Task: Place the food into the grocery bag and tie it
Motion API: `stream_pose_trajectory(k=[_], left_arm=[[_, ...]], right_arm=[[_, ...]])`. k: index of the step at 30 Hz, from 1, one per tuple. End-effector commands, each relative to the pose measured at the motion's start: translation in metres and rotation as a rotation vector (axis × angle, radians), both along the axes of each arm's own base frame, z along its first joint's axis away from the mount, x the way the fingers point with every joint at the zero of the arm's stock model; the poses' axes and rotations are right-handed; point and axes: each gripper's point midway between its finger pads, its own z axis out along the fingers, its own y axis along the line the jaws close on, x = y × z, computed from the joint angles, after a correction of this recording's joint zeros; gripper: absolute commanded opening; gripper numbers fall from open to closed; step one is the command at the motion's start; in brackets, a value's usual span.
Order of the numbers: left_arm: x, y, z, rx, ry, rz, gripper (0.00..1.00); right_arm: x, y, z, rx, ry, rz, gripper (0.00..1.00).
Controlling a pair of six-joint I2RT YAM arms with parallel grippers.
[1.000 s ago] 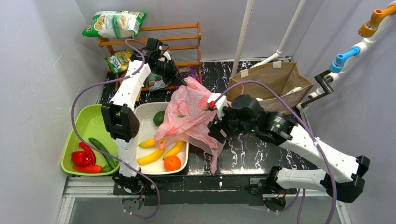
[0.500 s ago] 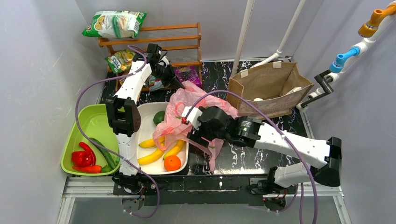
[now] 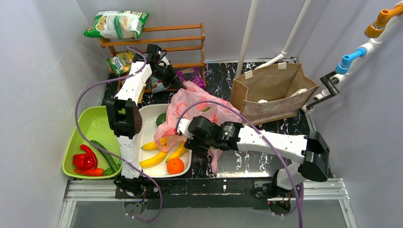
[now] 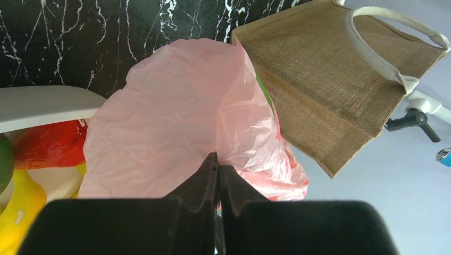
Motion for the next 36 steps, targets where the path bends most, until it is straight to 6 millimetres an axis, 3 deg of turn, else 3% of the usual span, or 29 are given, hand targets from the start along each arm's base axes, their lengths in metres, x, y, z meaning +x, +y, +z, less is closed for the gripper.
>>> stream_pose_trajectory(k=[1,7,10,11,14,16,22,25,29,36], left_arm=[[-0.004,0.000,0.009,-0.033,0.011,0.003,0.00],[-0.005,0.000,0.009,-0.039,0.016,0.004,0.00],[-0.005,0.000,0.007,-0.039,0.019,0.005,0.00],[-0.005,-0.001,0.008,-0.040,0.018,0.006,0.00],[-0.004,-0.001,0.009,-0.044,0.018,0.008,0.00],[-0.005,-0.001,0.011,-0.045,0.014,0.009,0.00],[-0.009,0.002,0.019,-0.034,-0.017,0.008,0.00],[-0.013,0.003,0.024,-0.038,-0.043,0.015,0.12],[-0.025,0.002,0.037,-0.071,-0.068,0.012,0.47],[-0.028,0.006,0.118,-0.122,-0.256,0.006,0.84]], right_arm=[[0.017,0.000,0.008,-0.036,-0.073,-0.059,0.81],[0.029,-0.008,-0.003,-0.117,-0.124,-0.111,0.69],[0.032,-0.006,-0.004,-0.121,-0.137,-0.112,0.57],[0.032,-0.005,-0.005,-0.122,-0.135,-0.110,0.50],[0.031,-0.006,-0.004,-0.116,-0.127,-0.113,0.14],[0.031,-0.007,0.001,-0.113,-0.134,-0.121,0.01],[0.031,0.002,0.040,-0.021,-0.130,-0.137,0.01],[0.032,0.010,0.074,0.078,-0.134,-0.164,0.01],[0.036,0.014,0.119,0.183,-0.139,-0.188,0.01],[0.035,0.006,0.177,0.353,-0.122,-0.232,0.01]])
